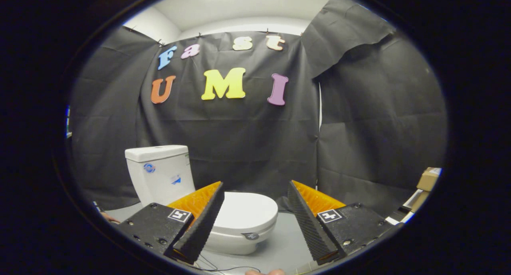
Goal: Open the toilet lid.
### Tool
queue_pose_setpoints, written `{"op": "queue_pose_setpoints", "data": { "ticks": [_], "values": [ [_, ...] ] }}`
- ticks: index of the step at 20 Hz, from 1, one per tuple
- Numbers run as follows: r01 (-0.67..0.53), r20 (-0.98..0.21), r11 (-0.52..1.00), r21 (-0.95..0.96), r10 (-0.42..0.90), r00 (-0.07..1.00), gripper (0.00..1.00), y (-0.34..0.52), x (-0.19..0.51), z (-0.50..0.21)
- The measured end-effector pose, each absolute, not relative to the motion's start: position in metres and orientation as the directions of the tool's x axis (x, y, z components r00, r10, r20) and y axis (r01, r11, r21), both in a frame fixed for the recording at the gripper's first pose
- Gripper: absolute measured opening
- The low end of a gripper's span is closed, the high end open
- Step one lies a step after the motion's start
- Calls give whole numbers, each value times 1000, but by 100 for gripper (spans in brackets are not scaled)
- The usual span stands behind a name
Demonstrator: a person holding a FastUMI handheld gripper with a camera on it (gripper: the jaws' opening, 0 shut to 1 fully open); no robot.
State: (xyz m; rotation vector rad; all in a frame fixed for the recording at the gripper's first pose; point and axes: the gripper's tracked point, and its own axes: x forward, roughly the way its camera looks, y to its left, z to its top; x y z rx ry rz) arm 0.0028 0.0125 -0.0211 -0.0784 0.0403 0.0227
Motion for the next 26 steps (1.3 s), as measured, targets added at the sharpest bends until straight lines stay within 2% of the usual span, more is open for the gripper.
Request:
{"op": "queue_pose_setpoints", "data": {
  "ticks": [18,26],
  "values": [
    [-31,-179,993,-117,9,984,100,13,20,-73],
    [-34,-265,999,-35,23,964,100,38,55,-90]
  ]
}}
